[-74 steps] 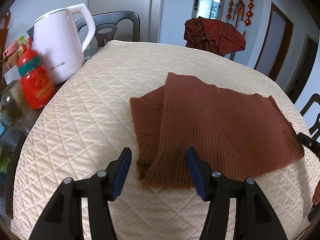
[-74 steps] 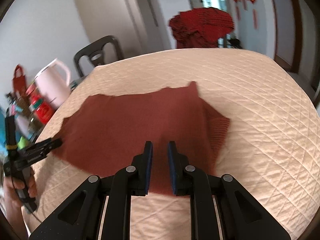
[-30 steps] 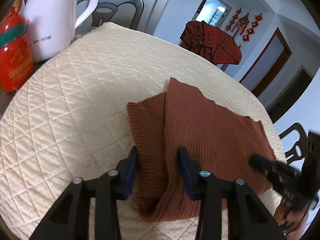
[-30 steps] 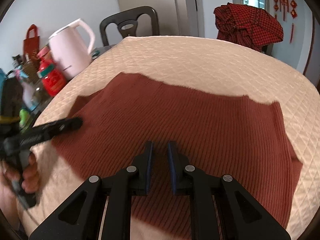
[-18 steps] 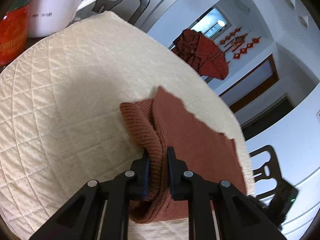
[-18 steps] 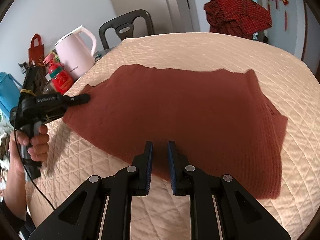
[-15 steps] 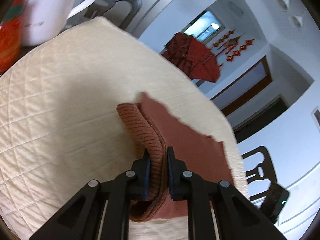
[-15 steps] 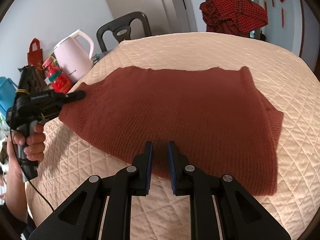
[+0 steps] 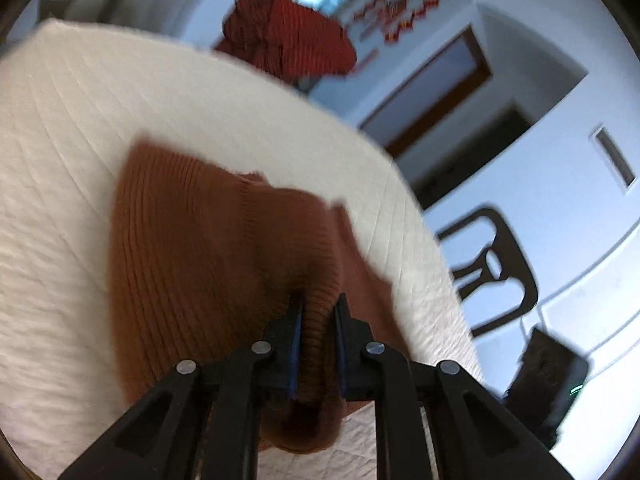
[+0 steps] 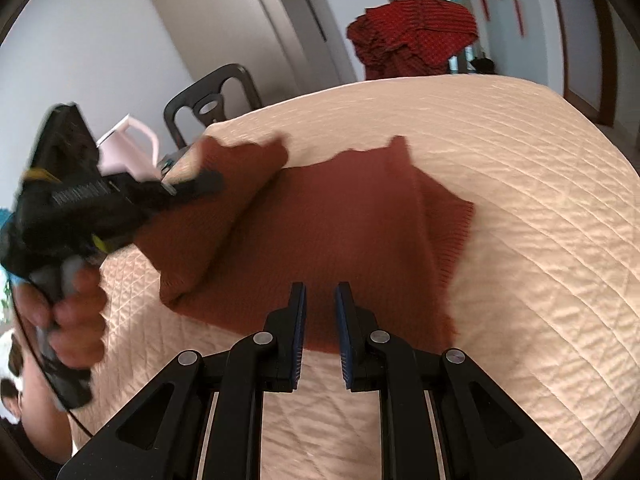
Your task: Fold small clothes
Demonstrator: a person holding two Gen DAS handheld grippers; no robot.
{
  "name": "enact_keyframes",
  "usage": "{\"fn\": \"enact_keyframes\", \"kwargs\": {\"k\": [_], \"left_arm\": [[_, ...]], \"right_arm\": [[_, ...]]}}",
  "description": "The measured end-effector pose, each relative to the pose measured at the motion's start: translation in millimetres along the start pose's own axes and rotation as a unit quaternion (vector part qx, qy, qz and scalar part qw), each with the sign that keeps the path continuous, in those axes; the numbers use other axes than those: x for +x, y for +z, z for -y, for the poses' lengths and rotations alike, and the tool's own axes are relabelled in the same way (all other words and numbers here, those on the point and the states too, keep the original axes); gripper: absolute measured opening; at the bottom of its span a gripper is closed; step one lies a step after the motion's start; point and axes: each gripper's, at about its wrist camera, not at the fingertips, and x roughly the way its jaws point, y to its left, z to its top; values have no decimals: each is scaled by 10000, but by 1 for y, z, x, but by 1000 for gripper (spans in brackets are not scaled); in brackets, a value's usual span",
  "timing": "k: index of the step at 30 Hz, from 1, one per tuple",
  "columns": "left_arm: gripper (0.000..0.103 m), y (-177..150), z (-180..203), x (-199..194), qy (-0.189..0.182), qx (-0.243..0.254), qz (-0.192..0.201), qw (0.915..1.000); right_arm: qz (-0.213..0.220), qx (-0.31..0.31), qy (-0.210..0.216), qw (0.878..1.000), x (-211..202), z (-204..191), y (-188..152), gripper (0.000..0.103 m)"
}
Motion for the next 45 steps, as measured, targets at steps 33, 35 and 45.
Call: {"fn": "enact_keyframes", "kwargs": {"k": [33,35,45], "left_arm": [[56,-35,-38,-55,1178,921,598,9870],[56,-35,-38,-55,1194,930,613,9866],[56,-38,-9,-62,999,1216,675,9852]], "right_arm": [[-500,1138,1634,9787,69,-5,37,57],[-517,1033,1556,9810,74,-9,39,45],[101,608,1370,9887,14,0,51,14]]}}
